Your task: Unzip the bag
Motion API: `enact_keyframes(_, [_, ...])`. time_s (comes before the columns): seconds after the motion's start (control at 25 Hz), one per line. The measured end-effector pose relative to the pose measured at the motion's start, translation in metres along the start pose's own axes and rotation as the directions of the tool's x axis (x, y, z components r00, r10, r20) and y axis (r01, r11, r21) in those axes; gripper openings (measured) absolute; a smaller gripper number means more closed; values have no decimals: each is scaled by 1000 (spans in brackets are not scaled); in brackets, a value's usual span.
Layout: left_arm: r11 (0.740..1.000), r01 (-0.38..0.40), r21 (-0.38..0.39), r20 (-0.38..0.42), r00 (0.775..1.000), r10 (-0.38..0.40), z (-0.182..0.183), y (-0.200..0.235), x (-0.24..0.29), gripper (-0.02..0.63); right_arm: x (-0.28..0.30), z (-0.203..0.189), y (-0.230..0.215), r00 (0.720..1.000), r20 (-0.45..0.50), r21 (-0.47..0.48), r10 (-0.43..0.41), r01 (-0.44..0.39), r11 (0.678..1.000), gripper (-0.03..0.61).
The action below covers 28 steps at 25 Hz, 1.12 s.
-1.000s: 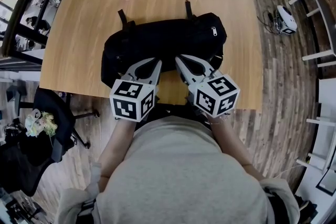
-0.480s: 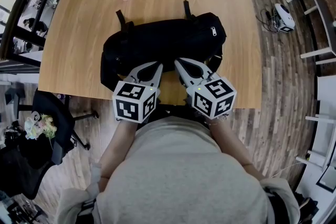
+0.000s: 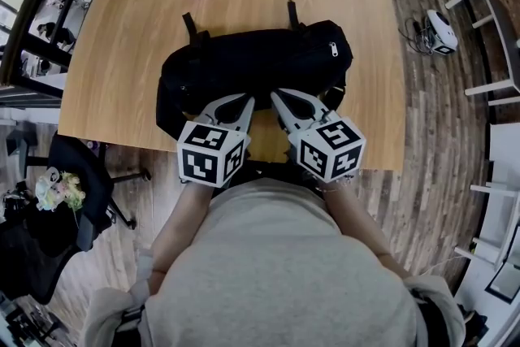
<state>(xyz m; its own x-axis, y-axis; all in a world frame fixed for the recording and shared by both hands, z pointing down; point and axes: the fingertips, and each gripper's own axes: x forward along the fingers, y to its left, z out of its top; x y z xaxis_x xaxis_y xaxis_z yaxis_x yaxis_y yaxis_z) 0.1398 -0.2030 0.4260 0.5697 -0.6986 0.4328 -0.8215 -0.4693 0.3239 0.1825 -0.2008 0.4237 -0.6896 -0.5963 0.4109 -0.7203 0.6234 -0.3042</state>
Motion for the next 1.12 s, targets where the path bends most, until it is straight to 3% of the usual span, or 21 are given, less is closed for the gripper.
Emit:
enact_keyframes(0.68, [1000,-7,9,-6,1000,7,-1,3,3,23,-1,6,-6,1000,28,-3,-14,14,1000,6])
enact_keyframes(1.12, [1000,12,15,-7,1000,-12,3,-2,10,23,2,3,-2,999,-3,-5,42,-42,999,6])
